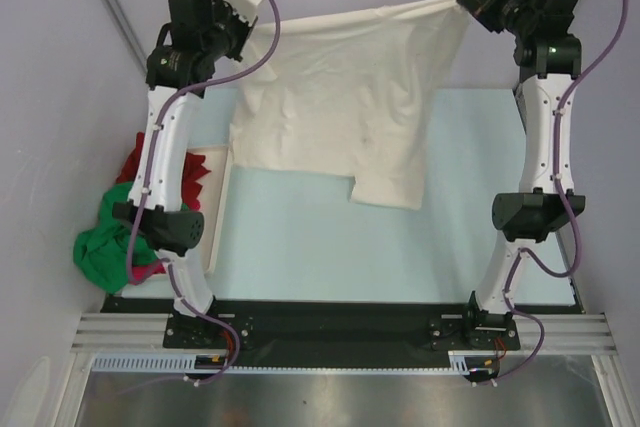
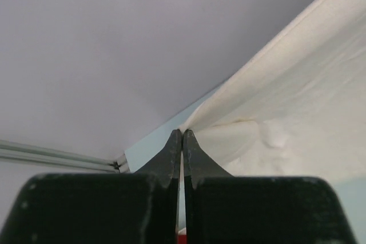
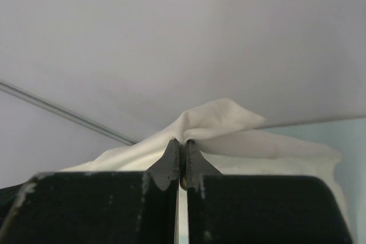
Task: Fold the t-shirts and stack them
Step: Flatten the tshirt out
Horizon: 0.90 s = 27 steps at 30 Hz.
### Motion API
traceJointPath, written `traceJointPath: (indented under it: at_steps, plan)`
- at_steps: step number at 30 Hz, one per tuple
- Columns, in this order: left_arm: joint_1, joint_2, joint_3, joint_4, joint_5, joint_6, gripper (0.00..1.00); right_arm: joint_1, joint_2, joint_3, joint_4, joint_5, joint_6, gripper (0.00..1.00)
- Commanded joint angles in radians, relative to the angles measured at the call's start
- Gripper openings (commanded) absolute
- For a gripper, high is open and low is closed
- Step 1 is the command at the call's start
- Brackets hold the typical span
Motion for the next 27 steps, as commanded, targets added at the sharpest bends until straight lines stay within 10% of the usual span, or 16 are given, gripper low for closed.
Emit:
traceJointPath:
  at_steps: [1, 8, 13, 21, 25, 27]
  plan:
    - [0.024, -0.126, 0.001, 0.083, -0.072, 0.013, 0.0, -0.064, -0.156, -0.01, 0.24, 0.018, 0.062, 0.0]
    - [0.019, -0.282, -0.364, 0.141, 0.007, 0.04, 0.01, -0.068, -0.342, -0.349, 0.15, -0.022, -0.091, 0.0]
    - [-0.045, -0.431, -0.84, 0.222, 0.103, 0.123, 0.0, -0.046, -0.612, -1.09, 0.23, 0.041, -0.113, 0.0]
    - [-0.222, -0.404, -1.344, 0.295, 0.069, 0.215, 0.0, 0.008, -0.818, -1.75, 0.25, 0.194, -0.058, 0.0]
    - [-0.228, -0.336, -1.406, 0.288, 0.084, 0.218, 0.05, -0.022, -0.85, -1.912, 0.284, 0.221, 0.005, 0.14]
    - [-0.237, -0.323, -1.424, 0.252, 0.132, 0.235, 0.31, -0.043, -0.862, -1.945, 0.281, 0.239, 0.024, 0.39]
